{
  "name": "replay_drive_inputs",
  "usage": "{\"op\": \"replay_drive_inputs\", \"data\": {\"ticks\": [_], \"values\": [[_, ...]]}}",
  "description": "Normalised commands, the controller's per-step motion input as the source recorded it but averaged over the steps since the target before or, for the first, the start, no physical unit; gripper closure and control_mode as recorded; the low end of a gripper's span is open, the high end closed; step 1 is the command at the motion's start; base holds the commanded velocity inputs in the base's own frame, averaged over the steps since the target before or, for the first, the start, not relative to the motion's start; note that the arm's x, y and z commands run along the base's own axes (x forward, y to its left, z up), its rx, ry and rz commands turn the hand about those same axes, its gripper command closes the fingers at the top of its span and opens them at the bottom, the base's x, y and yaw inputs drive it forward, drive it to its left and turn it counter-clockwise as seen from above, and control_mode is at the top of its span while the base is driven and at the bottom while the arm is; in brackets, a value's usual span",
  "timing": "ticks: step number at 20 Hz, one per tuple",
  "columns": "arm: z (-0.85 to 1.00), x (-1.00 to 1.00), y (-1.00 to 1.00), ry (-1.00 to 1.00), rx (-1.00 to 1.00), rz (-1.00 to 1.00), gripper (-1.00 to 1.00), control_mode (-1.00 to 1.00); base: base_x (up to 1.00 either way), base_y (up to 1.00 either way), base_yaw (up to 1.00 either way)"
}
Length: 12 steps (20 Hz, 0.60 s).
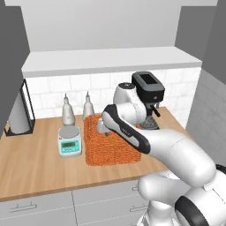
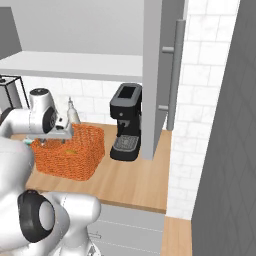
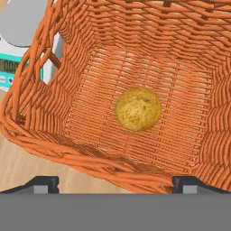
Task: Open the cabinet, pick up the bread from the cabinet and place it in the basket. Then move the basket to the dining counter.
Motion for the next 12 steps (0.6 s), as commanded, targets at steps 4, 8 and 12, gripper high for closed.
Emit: {"op": "replay_drive_inputs", "data": {"ticks": [4, 8, 12], "values": [[0.01, -0.12, 0.14, -0.01, -0.01, 0.23, -1.00, -1.00, 0.00, 0.00, 0.00], [0.00, 0.04, 0.11, 0.00, -0.11, 0.17, -1.00, -1.00, 0.00, 0.00, 0.00], [0.00, 0.02, 0.14, 0.01, -0.19, 0.12, -1.00, -1.00, 0.00, 0.00, 0.00]]}}
